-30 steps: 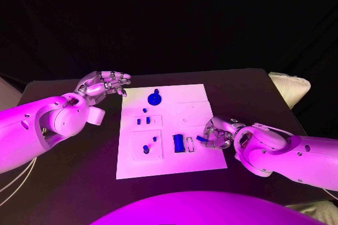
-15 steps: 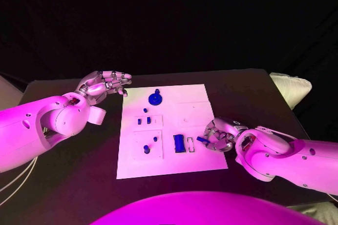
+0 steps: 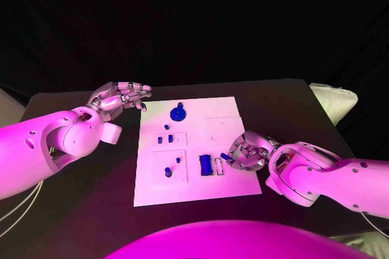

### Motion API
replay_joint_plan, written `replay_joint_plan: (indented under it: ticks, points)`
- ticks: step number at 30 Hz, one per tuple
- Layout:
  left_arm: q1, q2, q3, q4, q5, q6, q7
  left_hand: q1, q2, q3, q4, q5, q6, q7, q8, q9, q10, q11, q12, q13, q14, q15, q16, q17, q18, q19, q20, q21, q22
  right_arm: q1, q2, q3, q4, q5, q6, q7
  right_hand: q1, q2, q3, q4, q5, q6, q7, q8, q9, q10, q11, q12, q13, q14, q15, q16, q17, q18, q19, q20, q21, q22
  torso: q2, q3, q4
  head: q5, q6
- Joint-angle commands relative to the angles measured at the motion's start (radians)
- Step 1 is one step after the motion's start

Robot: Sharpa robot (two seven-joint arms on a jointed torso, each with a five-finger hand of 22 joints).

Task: Assemble the parts on the task board

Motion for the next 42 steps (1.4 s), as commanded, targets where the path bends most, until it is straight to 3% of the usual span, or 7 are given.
replay_joint_plan:
  ticks: [1,9,13,18,27,42]
  points:
    - [0.000,0.002,0.001,0.003,0.001,0.015,0.005,-0.003,0.003,-0.005,-0.001,-0.002,-0.004,0.000,0.004,-0.001,-0.005,-0.003,0.000,-0.001,-0.005,0.003,-0.004,-0.001,0.015,0.006,-0.001,-0.004,-0.001,-0.001,0.011,-0.001,-0.009,0.075,0.008,0.014,-0.021,0.001,0.022,-0.012,-0.008,-0.003,-0.006,0.006,0.022,0.090,-0.003,0.006,0.242,0.104,-0.009,0.003,0.263,-0.007,0.032,-0.007,0.002,0.202,0.000,-0.0006,0.0003,-0.002,0.000]
    - [0.000,0.000,0.001,0.004,0.001,0.014,0.005,-0.003,0.003,-0.005,-0.001,-0.002,-0.004,0.000,0.004,-0.001,-0.005,-0.003,0.000,-0.001,-0.005,0.003,-0.004,-0.001,0.015,0.006,-0.001,-0.004,-0.001,-0.014,0.035,-0.002,-0.026,0.098,0.049,-0.024,-0.078,-0.007,0.012,-0.001,0.004,-0.006,-0.006,0.012,0.029,0.090,-0.002,0.007,0.243,0.104,-0.008,0.003,0.263,-0.006,0.030,-0.006,-0.004,0.200,0.000,0.0000,0.0008,0.000,0.000]
    - [0.000,0.000,0.001,0.005,0.001,0.015,0.004,-0.003,0.003,-0.005,-0.001,-0.002,-0.004,0.000,0.004,-0.001,-0.005,-0.003,0.000,-0.001,-0.005,0.003,-0.004,-0.001,0.015,0.006,-0.001,-0.004,-0.001,-0.018,0.045,-0.002,-0.028,0.104,0.055,-0.035,-0.124,-0.001,-0.012,0.008,-0.083,-0.007,-0.007,0.014,0.032,0.093,-0.002,0.013,0.246,0.104,-0.008,0.003,0.263,-0.006,0.030,-0.005,-0.001,0.201,0.000,0.0002,0.0006,0.002,0.000]
    - [0.000,-0.001,0.001,0.005,0.001,0.015,0.004,-0.003,0.003,-0.005,-0.001,-0.002,-0.004,0.000,0.004,-0.001,-0.005,-0.003,0.000,-0.001,-0.005,0.003,-0.004,-0.001,0.015,0.006,-0.001,-0.004,-0.001,-0.020,0.052,-0.002,-0.028,0.111,0.051,-0.039,-0.151,0.006,-0.027,0.013,-0.125,-0.005,-0.006,0.014,0.032,0.094,-0.002,0.016,0.248,0.104,-0.008,0.003,0.263,-0.007,0.031,-0.005,0.002,0.201,0.001,0.0000,0.0008,0.003,0.000]
    - [0.000,-0.004,0.001,0.007,0.001,0.016,0.001,-0.004,0.003,-0.006,0.001,-0.002,-0.006,0.000,0.005,-0.002,-0.006,-0.003,0.000,-0.003,-0.005,0.003,-0.003,-0.002,0.015,0.008,-0.001,-0.007,-0.003,-0.020,0.057,-0.002,-0.031,0.117,0.034,-0.043,-0.156,0.009,-0.029,0.014,-0.127,-0.004,-0.007,0.014,0.032,0.096,-0.002,0.020,0.251,0.104,-0.008,0.003,0.263,-0.007,0.031,-0.005,0.003,0.202,0.000,-0.0007,0.0015,0.007,0.000]
    - [0.000,-0.006,0.001,0.008,0.001,0.013,0.000,-0.004,0.002,-0.007,0.001,-0.001,-0.013,0.001,0.002,-0.003,-0.008,-0.003,0.000,-0.004,-0.005,0.004,-0.003,-0.003,0.015,0.009,-0.001,-0.008,-0.005,-0.020,0.062,-0.002,-0.043,0.105,0.064,-0.064,-0.161,0.010,-0.032,0.013,-0.125,-0.004,-0.007,0.014,0.032,0.098,-0.002,0.025,0.253,0.104,-0.008,0.003,0.263,-0.008,0.032,-0.005,0.006,0.202,0.000,-0.0002,0.0003,0.008,0.000]
